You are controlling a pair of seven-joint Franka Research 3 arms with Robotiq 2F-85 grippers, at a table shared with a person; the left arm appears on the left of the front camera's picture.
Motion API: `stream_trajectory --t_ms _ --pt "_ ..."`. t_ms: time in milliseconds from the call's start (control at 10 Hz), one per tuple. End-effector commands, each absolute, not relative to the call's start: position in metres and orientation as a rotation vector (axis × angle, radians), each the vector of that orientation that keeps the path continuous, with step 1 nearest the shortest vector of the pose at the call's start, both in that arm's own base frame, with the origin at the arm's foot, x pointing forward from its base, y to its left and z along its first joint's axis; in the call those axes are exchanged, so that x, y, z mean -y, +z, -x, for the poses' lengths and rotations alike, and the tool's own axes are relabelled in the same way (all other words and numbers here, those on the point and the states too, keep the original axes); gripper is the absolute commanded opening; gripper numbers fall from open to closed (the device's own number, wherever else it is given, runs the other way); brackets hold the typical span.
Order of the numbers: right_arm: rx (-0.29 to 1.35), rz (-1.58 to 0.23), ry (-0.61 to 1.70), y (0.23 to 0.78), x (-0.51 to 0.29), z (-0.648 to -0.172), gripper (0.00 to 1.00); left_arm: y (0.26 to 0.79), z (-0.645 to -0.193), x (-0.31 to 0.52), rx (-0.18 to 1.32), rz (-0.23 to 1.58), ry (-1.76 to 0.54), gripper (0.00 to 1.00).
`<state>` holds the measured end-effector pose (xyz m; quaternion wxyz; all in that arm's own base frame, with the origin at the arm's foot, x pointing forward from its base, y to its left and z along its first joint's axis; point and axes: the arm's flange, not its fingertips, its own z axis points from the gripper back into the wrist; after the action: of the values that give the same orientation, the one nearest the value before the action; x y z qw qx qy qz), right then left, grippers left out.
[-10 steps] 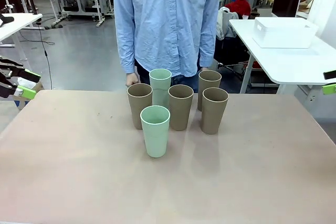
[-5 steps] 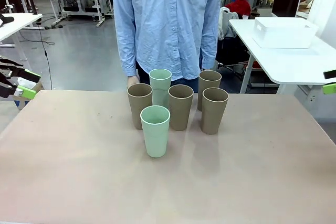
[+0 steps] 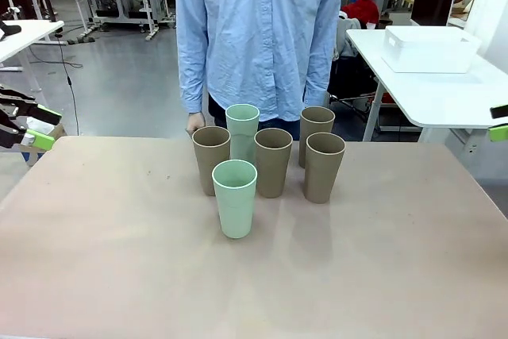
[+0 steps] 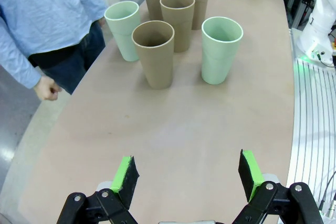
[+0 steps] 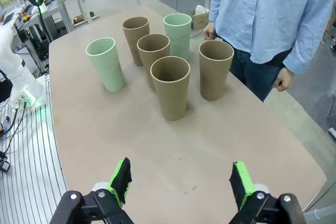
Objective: Stack the cups and store them in the basket.
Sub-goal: Pick up two Reusable plastic cups , one in each hand.
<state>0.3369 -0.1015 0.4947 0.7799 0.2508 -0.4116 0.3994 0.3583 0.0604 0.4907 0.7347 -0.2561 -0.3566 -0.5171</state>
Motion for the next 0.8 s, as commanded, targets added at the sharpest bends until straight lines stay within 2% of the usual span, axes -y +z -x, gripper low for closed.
stream_trajectory --t_ms 0,200,400,700 --pt "0.89 -0.542 0.864 0.495 0.101 -0.337 1.0 0.491 -0.358 -0.06 0.784 0.563 -1.137 1.0" --pt "0.886 -0.593 0.949 0.484 0.09 -0.411 1.0 0.482 -0.407 -0.06 0.805 0.632 -1.165 1.0" --pt "0.896 -0.697 1.01 0.457 0.086 -0.453 1.0 0.462 -0.449 -0.05 0.845 0.733 -1.223 1.0" --pt "0.933 -0.85 1.111 0.384 0.07 -0.505 1.0 0.406 -0.493 -0.014 0.944 0.905 -1.255 1.0"
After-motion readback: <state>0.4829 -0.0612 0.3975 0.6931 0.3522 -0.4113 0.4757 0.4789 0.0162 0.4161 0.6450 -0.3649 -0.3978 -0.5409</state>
